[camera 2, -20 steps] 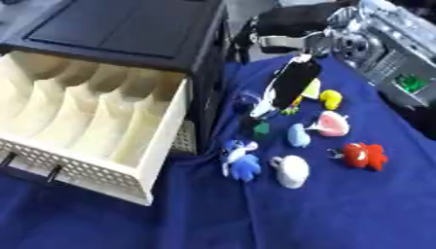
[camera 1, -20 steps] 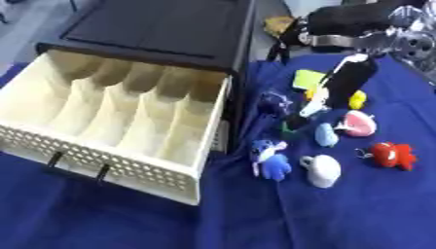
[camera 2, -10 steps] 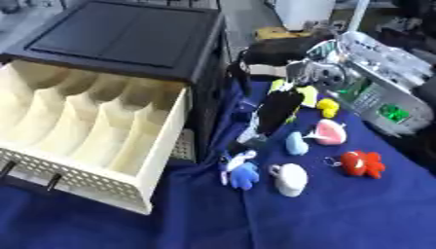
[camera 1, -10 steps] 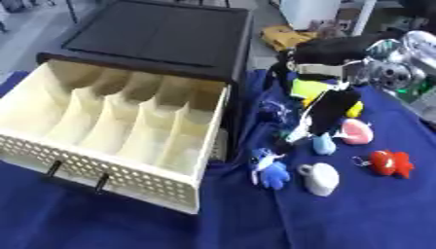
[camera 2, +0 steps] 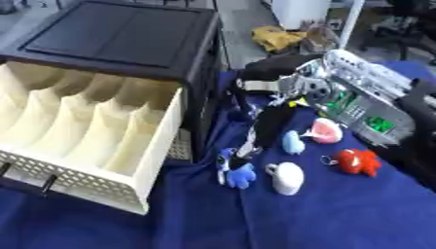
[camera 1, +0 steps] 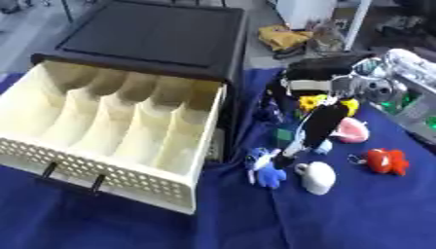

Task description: Pick up objects from table and place into drawer.

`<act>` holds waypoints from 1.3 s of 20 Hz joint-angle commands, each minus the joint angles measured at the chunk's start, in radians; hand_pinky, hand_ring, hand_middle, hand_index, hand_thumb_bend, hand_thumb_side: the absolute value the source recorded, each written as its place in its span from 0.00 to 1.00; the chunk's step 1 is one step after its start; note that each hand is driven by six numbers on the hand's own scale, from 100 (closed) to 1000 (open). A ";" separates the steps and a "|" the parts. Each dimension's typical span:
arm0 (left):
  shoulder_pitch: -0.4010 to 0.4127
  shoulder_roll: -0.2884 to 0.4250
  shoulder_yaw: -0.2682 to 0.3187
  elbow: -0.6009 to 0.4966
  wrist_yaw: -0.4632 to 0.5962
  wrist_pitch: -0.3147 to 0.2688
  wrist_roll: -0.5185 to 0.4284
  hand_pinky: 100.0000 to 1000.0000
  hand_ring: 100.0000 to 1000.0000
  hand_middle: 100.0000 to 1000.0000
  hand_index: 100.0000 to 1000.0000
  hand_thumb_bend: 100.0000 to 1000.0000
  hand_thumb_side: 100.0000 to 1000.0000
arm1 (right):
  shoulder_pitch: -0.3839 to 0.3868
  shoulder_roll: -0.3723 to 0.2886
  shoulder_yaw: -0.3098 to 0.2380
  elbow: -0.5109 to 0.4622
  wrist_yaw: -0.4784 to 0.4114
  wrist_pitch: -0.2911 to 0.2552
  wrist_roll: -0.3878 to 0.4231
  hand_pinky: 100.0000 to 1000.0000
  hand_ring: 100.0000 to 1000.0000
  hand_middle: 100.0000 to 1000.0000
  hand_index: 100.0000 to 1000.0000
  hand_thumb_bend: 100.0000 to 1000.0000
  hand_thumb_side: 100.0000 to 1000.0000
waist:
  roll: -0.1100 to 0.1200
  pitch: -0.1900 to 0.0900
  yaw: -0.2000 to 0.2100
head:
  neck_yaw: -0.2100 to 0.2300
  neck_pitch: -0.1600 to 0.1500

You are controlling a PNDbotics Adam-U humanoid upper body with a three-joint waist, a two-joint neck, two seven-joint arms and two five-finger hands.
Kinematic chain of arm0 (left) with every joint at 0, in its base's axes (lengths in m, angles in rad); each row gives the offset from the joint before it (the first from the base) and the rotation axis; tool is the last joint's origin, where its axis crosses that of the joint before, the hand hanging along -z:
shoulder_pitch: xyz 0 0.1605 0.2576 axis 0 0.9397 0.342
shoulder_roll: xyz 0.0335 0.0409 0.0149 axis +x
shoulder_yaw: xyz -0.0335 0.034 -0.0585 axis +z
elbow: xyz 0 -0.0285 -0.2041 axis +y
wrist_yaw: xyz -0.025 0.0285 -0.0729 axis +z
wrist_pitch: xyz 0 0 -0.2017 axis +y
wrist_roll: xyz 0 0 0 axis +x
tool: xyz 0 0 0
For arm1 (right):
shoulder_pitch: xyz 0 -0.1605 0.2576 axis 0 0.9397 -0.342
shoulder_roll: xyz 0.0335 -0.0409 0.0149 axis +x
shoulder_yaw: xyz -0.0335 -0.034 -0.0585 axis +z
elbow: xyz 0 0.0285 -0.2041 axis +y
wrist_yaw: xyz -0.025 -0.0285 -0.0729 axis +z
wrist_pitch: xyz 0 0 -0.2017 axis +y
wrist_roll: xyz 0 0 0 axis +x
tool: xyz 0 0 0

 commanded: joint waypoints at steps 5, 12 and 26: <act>-0.018 0.001 0.010 -0.013 0.004 0.005 -0.007 0.84 0.90 0.73 0.90 0.60 1.00 | 0.010 0.025 -0.003 0.045 -0.005 0.015 0.004 0.66 0.82 0.51 0.77 0.83 0.40 | 0.005 -0.001 0.006 | -0.008 -0.004; -0.025 -0.015 0.008 -0.013 0.000 0.010 -0.011 0.84 0.90 0.73 0.89 0.60 1.00 | 0.047 0.052 -0.004 0.090 -0.003 0.030 0.003 0.66 0.82 0.51 0.76 0.82 0.37 | 0.010 0.017 0.011 | -0.017 -0.012; -0.038 -0.032 0.006 -0.013 -0.005 0.018 -0.015 0.84 0.90 0.73 0.89 0.59 1.00 | 0.085 0.070 -0.009 0.144 0.019 0.038 -0.016 0.66 0.73 0.51 0.79 0.82 0.34 | 0.006 0.039 0.024 | -0.035 -0.027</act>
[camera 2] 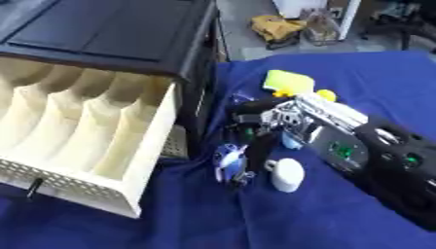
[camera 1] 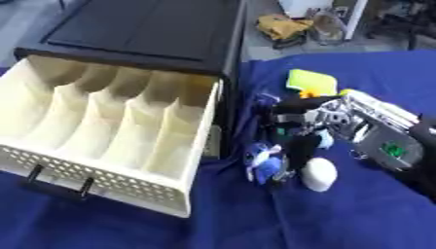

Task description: Pick up objects from table and place into drawer.

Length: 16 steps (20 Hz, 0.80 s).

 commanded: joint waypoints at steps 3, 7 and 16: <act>-0.013 0.006 0.005 -0.013 -0.003 0.005 -0.002 0.84 0.90 0.73 0.89 0.59 1.00 | -0.009 -0.002 -0.021 0.020 0.018 0.000 -0.014 0.66 0.74 0.51 0.81 0.82 0.34 | -0.001 -0.011 0.005 | -0.012 -0.016; -0.013 0.002 0.005 -0.013 -0.005 0.007 -0.005 0.84 0.90 0.73 0.89 0.59 1.00 | -0.007 0.007 -0.024 0.047 0.029 -0.004 -0.027 0.65 0.73 0.50 0.79 0.81 0.33 | -0.001 -0.007 0.007 | -0.021 -0.021; -0.015 -0.003 0.005 -0.013 -0.010 0.010 -0.007 0.83 0.90 0.72 0.88 0.58 1.00 | -0.006 0.021 -0.024 0.071 0.029 -0.005 -0.056 0.62 0.70 0.44 0.68 0.69 0.23 | -0.002 -0.003 0.009 | -0.024 -0.022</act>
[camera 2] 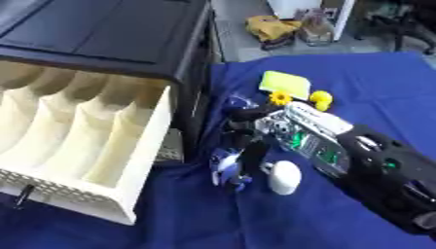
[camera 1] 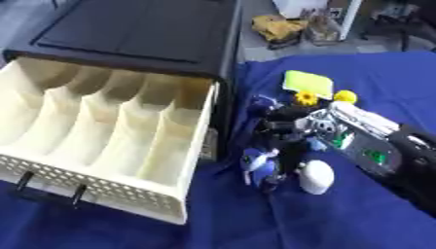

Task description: Pick up objects from table and place into drawer.

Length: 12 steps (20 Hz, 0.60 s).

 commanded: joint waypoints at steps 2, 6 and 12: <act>-0.008 0.013 0.006 -0.013 -0.005 0.004 0.000 0.83 0.90 0.72 0.88 0.58 1.00 | -0.012 -0.008 -0.015 0.005 0.007 0.003 -0.013 0.61 0.68 0.42 0.65 0.67 0.20 | 0.000 -0.013 0.003 | -0.003 -0.010; -0.009 0.013 0.007 -0.013 -0.003 0.004 0.002 0.83 0.90 0.72 0.88 0.58 1.00 | -0.009 -0.006 -0.013 0.008 0.006 0.006 -0.012 0.61 0.67 0.41 0.63 0.65 0.17 | 0.000 -0.012 0.003 | -0.004 -0.010; -0.010 0.011 0.009 -0.013 0.000 0.005 0.002 0.83 0.90 0.72 0.88 0.58 1.00 | -0.001 -0.004 -0.010 0.011 0.008 0.003 -0.001 0.61 0.67 0.41 0.64 0.64 0.16 | -0.001 -0.010 0.006 | -0.010 -0.013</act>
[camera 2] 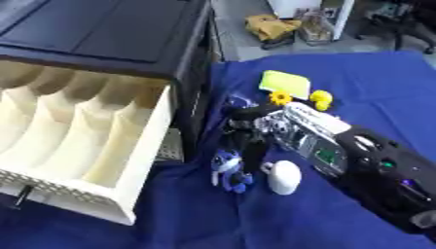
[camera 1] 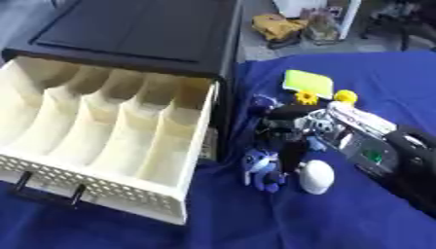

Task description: Pick up objects from table and place into drawer.

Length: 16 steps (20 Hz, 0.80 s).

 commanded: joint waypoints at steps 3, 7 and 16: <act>-0.010 0.009 0.010 -0.013 0.003 0.003 0.000 0.83 0.90 0.72 0.88 0.57 1.00 | -0.004 -0.004 -0.007 0.003 0.011 -0.004 0.017 0.62 0.68 0.42 0.64 0.64 0.15 | 0.001 -0.012 0.003 | -0.010 -0.013; -0.010 0.007 0.010 -0.013 0.005 0.003 0.000 0.83 0.90 0.72 0.88 0.57 1.00 | 0.004 0.004 -0.007 0.010 0.015 -0.008 0.032 0.63 0.69 0.43 0.67 0.65 0.18 | 0.002 -0.010 0.005 | -0.014 -0.015; -0.009 0.002 0.011 -0.013 0.004 0.006 -0.001 0.82 0.88 0.72 0.88 0.56 1.00 | 0.011 0.027 -0.015 0.025 0.026 -0.010 0.003 0.61 0.65 0.36 0.53 0.62 0.15 | 0.002 -0.007 0.012 | -0.023 -0.023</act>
